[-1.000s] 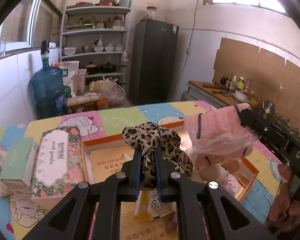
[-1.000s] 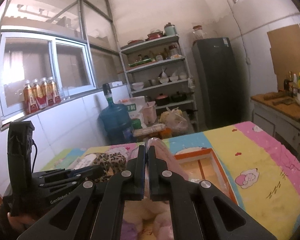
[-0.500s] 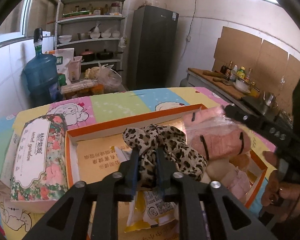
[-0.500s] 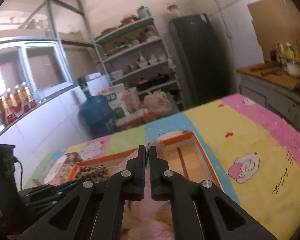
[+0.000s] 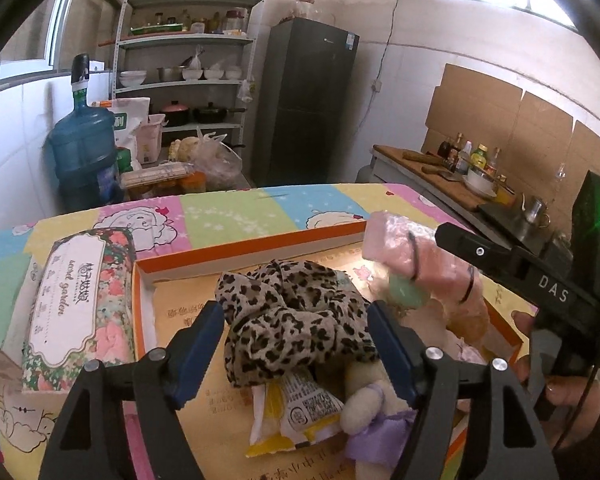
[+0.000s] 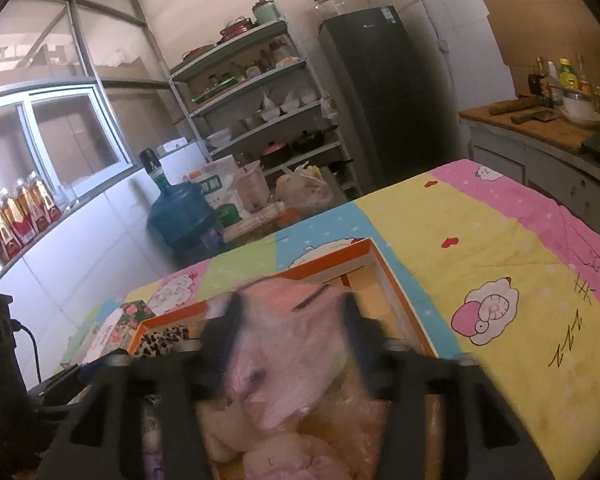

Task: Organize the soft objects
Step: 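Open both grippers to drop the leopard cloth and pink bag into the box, then move both grippers back from the box toward the ring cushion and wipes pack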

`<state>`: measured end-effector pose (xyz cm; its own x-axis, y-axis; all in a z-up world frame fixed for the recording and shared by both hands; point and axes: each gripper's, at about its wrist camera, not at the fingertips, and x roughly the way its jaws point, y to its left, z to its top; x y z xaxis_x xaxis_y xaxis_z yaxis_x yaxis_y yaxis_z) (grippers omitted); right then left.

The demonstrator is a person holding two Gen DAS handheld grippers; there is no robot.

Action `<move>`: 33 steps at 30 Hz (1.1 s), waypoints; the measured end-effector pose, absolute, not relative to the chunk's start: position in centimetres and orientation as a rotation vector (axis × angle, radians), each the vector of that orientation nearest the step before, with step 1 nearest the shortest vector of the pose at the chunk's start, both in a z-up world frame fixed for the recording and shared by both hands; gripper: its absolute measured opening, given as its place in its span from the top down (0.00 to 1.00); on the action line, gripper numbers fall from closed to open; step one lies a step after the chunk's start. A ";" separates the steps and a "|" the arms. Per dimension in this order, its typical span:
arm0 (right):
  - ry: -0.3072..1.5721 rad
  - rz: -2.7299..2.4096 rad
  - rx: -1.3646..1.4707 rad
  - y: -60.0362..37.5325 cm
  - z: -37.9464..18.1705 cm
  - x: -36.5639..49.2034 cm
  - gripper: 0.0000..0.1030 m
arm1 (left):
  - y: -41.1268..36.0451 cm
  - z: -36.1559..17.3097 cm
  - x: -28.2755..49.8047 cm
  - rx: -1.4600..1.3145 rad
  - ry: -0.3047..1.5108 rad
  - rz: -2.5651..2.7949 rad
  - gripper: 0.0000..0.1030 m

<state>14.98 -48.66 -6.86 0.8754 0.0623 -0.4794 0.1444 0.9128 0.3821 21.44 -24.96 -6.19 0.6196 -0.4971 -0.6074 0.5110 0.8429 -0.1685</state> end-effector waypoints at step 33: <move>0.428 -0.092 0.154 -36.5 -0.7 8.4 0.28 | -14.7 -0.5 13.5 0.007 0.513 -0.377 0.27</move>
<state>8.42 -36.53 -0.73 0.9058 -0.0558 -0.4200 0.1207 0.9842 0.1295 13.48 -14.73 -0.50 0.8038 -0.3505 -0.4806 0.3541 0.9312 -0.0870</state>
